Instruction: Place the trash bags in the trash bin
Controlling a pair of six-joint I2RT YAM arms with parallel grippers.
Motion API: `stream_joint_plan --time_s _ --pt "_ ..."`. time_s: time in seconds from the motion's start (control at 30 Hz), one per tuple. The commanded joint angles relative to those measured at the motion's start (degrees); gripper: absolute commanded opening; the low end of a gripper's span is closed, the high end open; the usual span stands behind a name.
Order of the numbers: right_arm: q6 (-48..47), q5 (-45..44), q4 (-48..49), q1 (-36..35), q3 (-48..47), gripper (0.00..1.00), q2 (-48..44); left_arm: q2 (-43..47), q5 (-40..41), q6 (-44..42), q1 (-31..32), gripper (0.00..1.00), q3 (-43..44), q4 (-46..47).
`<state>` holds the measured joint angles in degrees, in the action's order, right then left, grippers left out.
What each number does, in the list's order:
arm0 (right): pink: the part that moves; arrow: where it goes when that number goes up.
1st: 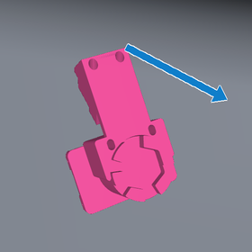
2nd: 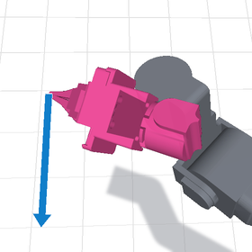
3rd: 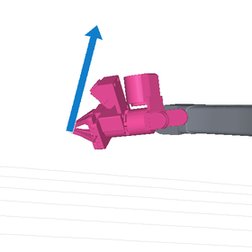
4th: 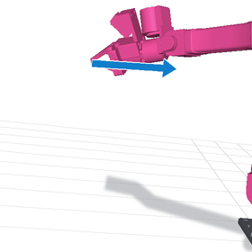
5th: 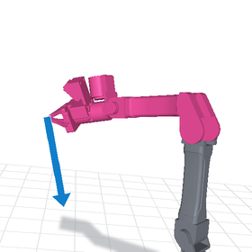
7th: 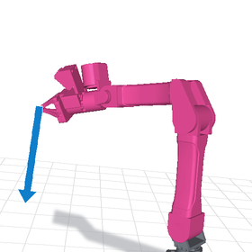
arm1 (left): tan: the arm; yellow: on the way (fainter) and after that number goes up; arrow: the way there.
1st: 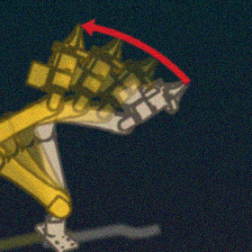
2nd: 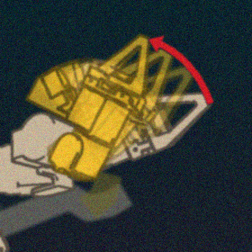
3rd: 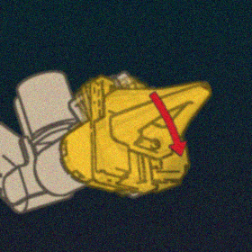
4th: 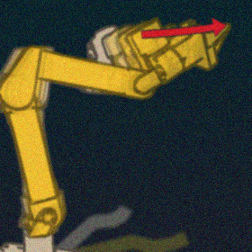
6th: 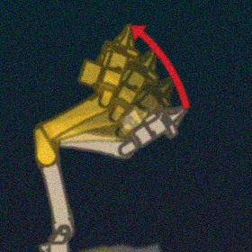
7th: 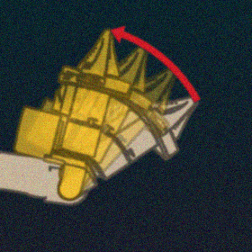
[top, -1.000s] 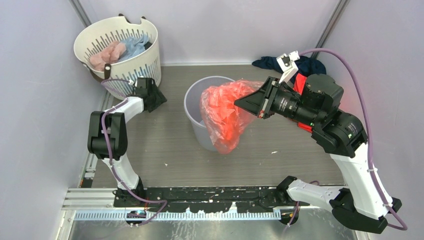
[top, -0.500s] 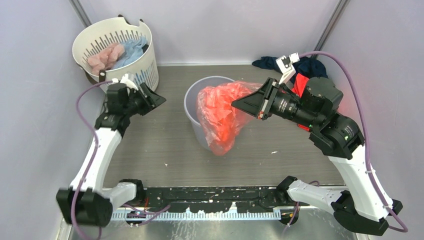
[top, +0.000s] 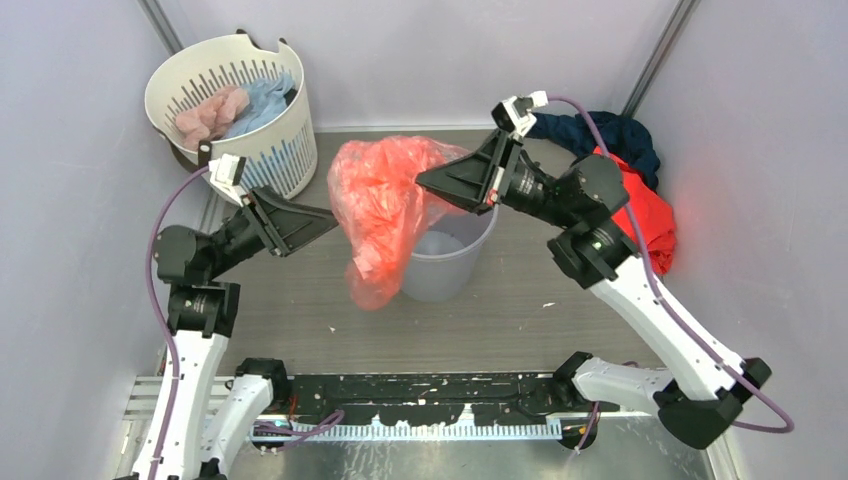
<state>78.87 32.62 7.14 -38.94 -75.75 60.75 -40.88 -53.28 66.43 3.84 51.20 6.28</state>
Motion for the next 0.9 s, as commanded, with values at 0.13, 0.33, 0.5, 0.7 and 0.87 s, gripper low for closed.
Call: stream_joint_plan --time_s 0.13,0.33,0.5,0.7,0.87 --pt "20.45 3.88 31.33 -0.29 1.13 0.01 5.60 2.46 -5.07 25.92 0.20 0.68 -2.53 36.31" --pt "23.07 3.48 35.10 -0.29 1.04 0.01 7.73 2.00 -4.09 30.06 0.98 0.69 -0.85 42.26" --pt "23.08 3.31 35.76 -0.29 1.17 0.01 8.95 1.39 -2.33 32.62 1.26 0.71 -0.61 44.97" --pt "23.18 3.32 36.93 -0.28 1.82 0.01 10.19 0.48 -1.28 33.49 1.26 0.73 -1.28 46.27" --pt "22.56 3.33 36.96 -0.27 2.05 0.01 11.56 -0.69 -1.07 33.32 1.32 0.74 -0.71 46.45"
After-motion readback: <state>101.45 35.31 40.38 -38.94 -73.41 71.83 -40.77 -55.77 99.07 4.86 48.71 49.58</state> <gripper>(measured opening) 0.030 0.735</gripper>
